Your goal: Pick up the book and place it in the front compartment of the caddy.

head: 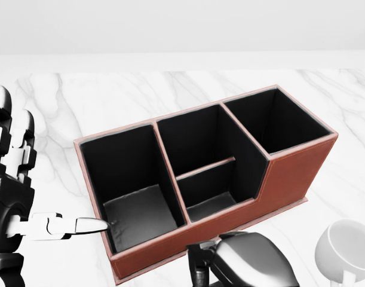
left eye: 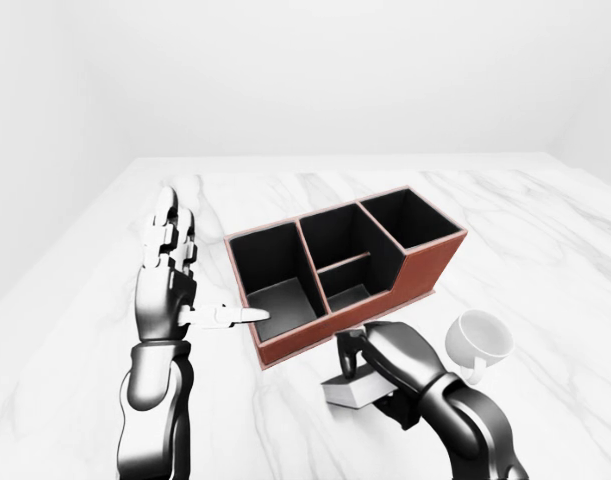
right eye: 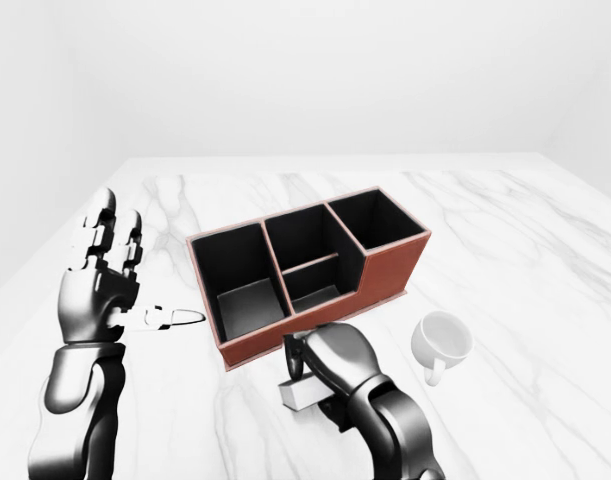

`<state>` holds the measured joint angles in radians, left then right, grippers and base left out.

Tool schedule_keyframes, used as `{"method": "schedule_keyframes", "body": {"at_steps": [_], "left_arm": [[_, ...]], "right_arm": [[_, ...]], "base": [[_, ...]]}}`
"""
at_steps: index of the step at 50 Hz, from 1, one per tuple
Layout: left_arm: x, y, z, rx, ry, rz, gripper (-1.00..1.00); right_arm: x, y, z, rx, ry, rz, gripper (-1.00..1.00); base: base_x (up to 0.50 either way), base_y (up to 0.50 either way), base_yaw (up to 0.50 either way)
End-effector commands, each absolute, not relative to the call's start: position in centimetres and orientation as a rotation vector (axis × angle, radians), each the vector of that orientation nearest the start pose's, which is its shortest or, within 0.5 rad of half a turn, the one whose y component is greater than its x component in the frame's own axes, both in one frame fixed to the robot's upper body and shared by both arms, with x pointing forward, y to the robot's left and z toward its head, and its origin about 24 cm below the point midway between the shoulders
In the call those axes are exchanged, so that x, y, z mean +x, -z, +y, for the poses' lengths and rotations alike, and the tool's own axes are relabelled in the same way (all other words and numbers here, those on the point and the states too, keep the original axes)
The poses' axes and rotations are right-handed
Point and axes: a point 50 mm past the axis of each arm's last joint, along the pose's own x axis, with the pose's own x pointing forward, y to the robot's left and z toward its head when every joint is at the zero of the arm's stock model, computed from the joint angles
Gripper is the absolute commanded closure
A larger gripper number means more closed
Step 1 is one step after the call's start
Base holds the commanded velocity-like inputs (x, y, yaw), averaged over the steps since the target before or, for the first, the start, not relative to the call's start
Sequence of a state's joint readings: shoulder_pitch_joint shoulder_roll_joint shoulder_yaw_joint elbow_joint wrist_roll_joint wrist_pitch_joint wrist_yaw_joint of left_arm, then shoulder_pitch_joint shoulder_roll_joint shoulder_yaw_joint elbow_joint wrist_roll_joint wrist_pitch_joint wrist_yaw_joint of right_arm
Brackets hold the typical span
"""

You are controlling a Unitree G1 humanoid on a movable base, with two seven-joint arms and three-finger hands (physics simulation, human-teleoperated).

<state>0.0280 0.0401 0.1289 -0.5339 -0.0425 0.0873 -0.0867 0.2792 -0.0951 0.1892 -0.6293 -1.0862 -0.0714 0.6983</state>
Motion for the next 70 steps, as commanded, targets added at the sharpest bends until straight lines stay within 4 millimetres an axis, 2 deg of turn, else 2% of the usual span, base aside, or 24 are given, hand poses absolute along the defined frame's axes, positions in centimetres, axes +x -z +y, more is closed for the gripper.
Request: {"method": "schedule_keyframes", "body": {"at_steps": [1,20,42,53,70], "left_arm": [[22.5,-15.0,17.8,0.049,-0.025,-0.425,-1.00],[22.6,-15.0,17.8,0.050,-0.028,-0.424,-1.00],[22.5,-15.2,17.8,0.050,-0.028,-0.432,-1.00],[22.5,-15.0,17.8,0.049,-0.027,-0.424,-1.00],[22.5,-15.2,17.9,0.047,-0.030,-0.434,-1.00]], "right_arm": [[17.6,-12.6,-11.3,-1.193,-0.490,-0.155,1.00],[17.7,-15.8,-12.0,-1.182,-0.340,-0.249,1.00],[18.7,-21.1,-12.5,-1.183,-0.122,-0.457,1.00],[18.9,-23.5,-12.0,-1.208,-0.048,-0.575,1.00],[21.0,-26.3,-10.8,-1.250,0.001,-0.678,1.00]], "base": [[0.00,0.00,0.00],[0.00,0.00,0.00],[0.00,0.00,0.00],[0.00,0.00,0.00],[0.00,0.00,0.00]]}}
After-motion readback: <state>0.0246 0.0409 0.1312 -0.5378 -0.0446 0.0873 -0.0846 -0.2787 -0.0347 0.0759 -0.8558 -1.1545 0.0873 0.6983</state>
